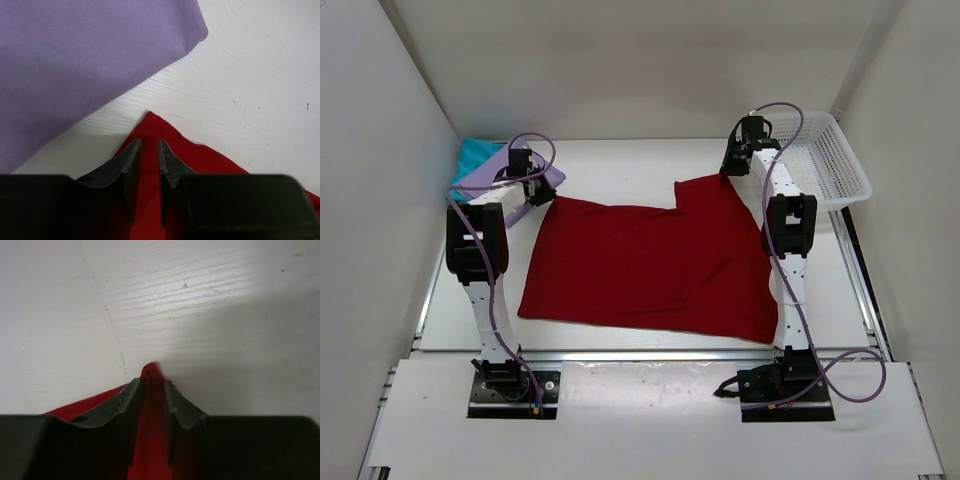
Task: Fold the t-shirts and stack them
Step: Grap the side of the flattened tshirt furthest away from the robot with both arms
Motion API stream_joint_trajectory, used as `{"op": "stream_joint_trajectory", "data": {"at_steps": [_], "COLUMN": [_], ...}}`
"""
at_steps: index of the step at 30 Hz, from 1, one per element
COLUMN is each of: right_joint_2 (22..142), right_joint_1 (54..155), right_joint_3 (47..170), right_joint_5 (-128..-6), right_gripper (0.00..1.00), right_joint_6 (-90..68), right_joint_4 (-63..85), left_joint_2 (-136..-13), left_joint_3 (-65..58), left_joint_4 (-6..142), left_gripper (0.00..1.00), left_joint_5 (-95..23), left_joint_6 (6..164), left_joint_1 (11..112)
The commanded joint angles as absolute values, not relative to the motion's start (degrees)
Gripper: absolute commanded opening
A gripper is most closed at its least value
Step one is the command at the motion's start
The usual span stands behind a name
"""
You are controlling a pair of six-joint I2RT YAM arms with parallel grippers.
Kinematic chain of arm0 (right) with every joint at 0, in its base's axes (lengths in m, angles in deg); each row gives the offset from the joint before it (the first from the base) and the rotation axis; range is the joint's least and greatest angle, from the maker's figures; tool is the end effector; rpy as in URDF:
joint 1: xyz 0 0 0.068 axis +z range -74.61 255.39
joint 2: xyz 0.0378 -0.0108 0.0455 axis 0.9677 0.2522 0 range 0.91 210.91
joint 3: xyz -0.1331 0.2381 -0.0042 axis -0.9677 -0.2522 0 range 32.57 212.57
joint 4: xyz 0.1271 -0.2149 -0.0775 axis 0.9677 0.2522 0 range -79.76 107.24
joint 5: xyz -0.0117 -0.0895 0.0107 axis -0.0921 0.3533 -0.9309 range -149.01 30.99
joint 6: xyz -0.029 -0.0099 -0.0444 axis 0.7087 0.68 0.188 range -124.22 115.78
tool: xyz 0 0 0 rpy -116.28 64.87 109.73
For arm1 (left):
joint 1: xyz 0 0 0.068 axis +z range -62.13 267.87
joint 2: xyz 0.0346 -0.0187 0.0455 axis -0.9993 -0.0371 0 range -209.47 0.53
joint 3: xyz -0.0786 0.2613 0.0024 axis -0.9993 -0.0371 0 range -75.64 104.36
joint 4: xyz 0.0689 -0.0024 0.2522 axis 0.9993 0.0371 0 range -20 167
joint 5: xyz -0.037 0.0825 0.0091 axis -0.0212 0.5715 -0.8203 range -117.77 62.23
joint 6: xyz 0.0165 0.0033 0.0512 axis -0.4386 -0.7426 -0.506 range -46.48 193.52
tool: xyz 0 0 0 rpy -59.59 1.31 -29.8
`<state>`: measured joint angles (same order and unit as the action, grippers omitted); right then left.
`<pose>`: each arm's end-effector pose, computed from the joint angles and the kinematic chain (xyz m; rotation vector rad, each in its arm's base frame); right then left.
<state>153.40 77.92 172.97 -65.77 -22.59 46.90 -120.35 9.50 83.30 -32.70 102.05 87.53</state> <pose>0.5776 0.0297 0.1606 0.2820 2.4209 0.3078 0.4611 -0.0059 0.1631 -0.5581 2.3855 -0.3303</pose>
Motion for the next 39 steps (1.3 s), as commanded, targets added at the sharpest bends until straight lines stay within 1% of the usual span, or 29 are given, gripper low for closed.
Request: {"op": "stream_joint_trajectory", "data": {"at_steps": [1, 2, 4, 6, 8, 10, 15, 22, 25, 28, 34, 38, 39], "right_joint_2": [153.8, 153.9, 153.1, 152.4, 151.5, 150.2, 147.2, 145.1, 144.4, 142.9, 141.4, 140.8, 140.9], "right_joint_1": [77.8, 78.0, 78.0, 78.5, 78.5, 79.0, 79.8, 79.9, 79.6, 80.1, 82.0, 82.7, 82.7], "right_joint_3": [175.0, 175.0, 175.0, 175.7, 176.5, 176.4, 176.8, 176.6, 176.6, 176.2, 175.7, 175.3, 175.1], "right_joint_5": [-65.7, -66.1, -65.7, -65.8, -65.5, -64.5, -63.1, -62.3, -62.9, -62.8, -62.7, -62.7, -62.6], "right_gripper": [0.23, 0.23, 0.13, 0.09, 0.01, 0.0, 0.0, 0.0, 0.0, 0.0, 0.0, 0.0, 0.0], "right_joint_6": [-23.3, -23.2, -22.8, -22.3, -21.5, -19.9, -17.1, -14.9, -14.3, -13.8, -12.9, -13.2, -13.2], "right_joint_4": [45.9, 45.3, 45.6, 45.3, 45.8, 47.1, 49.4, 52.3, 54.2, 54.7, 55.1, 55.7, 55.7], "left_joint_2": [-117.8, -117.9, -118.0, -118.4, -118.9, -121.5, -126.6, -126.9, -126.1, -128.6, -131.0, -131.5, -131.8], "left_joint_3": [11.2, 10.9, 12.0, 12.6, 15.0, 19.2, 26.6, 25.8, 23.8, 26.5, 30.8, 32.0, 32.1], "left_joint_4": [82.7, 82.8, 83.8, 83.9, 85.7, 88.5, 94.9, 97.4, 97.0, 100.1, 103.0, 103.4, 103.8], "left_gripper": [0.31, 0.31, 0.33, 0.36, 0.41, 0.45, 0.43, 0.42, 0.45, 0.47, 0.46, 0.5, 0.46], "left_joint_5": [-32.2, -31.8, -32.0, -31.1, -29.3, -27.9, -25.0, -23.3, -22.8, -22.1, -22.6, -22.3, -22.5], "left_joint_6": [101.8, 101.7, 101.6, 101.6, 100.2, 98.6, 94.8, 92.2, 91.5, 91.1, 90.9, 90.7, 90.2], "left_joint_1": [87.7, 87.7, 87.9, 87.8, 87.8, 86.7, 85.5, 84.9, 84.6, 84.2, 83.7, 83.1, 83.0]}}
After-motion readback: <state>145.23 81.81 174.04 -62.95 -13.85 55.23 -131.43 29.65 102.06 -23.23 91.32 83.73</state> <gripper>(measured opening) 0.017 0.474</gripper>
